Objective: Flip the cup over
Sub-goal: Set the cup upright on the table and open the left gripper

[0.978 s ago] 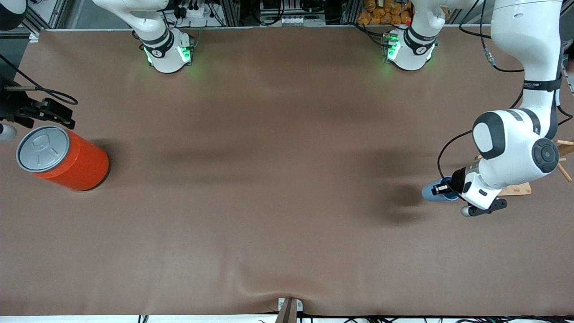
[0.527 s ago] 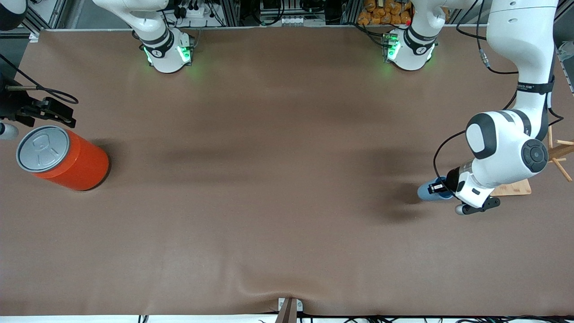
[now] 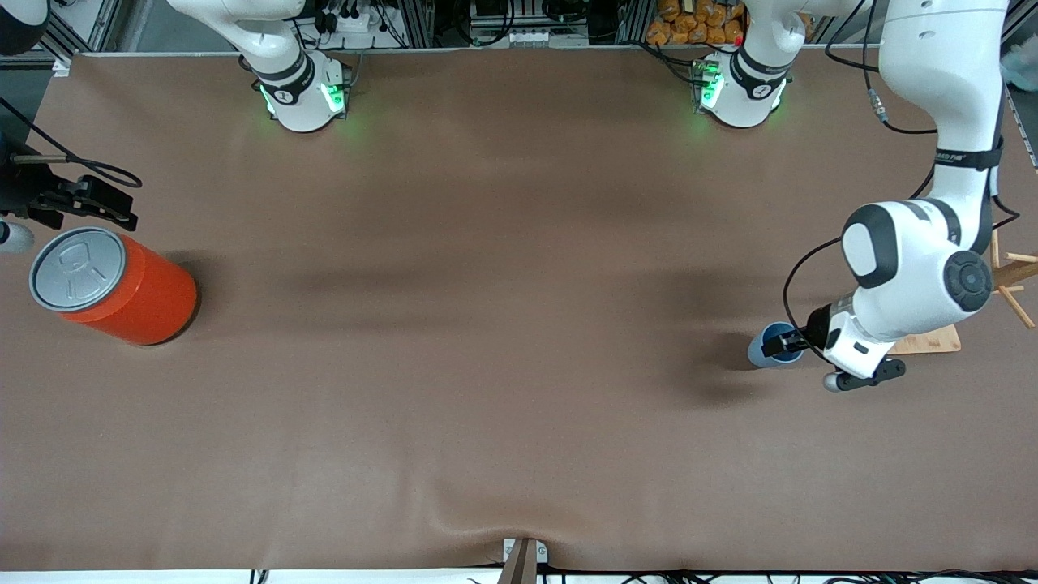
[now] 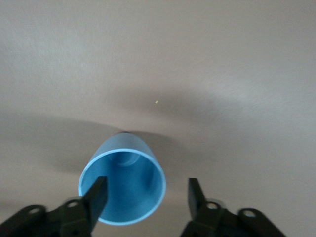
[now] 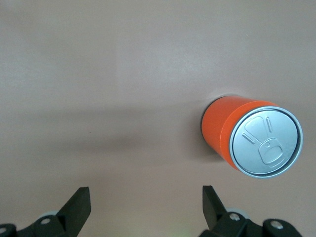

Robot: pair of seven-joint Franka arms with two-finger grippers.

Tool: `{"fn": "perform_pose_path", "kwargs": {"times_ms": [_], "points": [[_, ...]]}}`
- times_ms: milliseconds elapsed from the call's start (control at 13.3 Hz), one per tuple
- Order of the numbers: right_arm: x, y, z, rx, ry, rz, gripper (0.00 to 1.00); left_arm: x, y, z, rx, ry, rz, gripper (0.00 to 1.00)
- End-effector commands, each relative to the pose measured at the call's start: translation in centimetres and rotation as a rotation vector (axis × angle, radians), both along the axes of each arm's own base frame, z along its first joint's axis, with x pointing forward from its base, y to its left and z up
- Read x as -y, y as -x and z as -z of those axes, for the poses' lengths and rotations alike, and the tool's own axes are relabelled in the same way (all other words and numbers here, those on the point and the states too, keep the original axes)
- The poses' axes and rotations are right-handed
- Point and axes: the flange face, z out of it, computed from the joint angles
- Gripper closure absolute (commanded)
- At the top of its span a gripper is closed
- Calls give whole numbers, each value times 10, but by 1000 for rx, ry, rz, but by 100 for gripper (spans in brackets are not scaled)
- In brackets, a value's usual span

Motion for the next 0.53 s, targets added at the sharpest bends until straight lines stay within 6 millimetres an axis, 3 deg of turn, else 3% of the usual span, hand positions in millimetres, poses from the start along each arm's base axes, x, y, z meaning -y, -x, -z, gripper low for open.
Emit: {"fn": "perform_pose_path", "kwargs": {"times_ms": [0,151,452], "points": [[-1,0,-2,-4,8,-5,0,-3,-5,-73,57,-43,45,0],[-1,0,-2,-4,8,-5,0,-4,-8,-113,90,-156,123,0],[-1,0,-2,-6,8,-5,0,-14,23,-212,88,-174,125,0]]}}
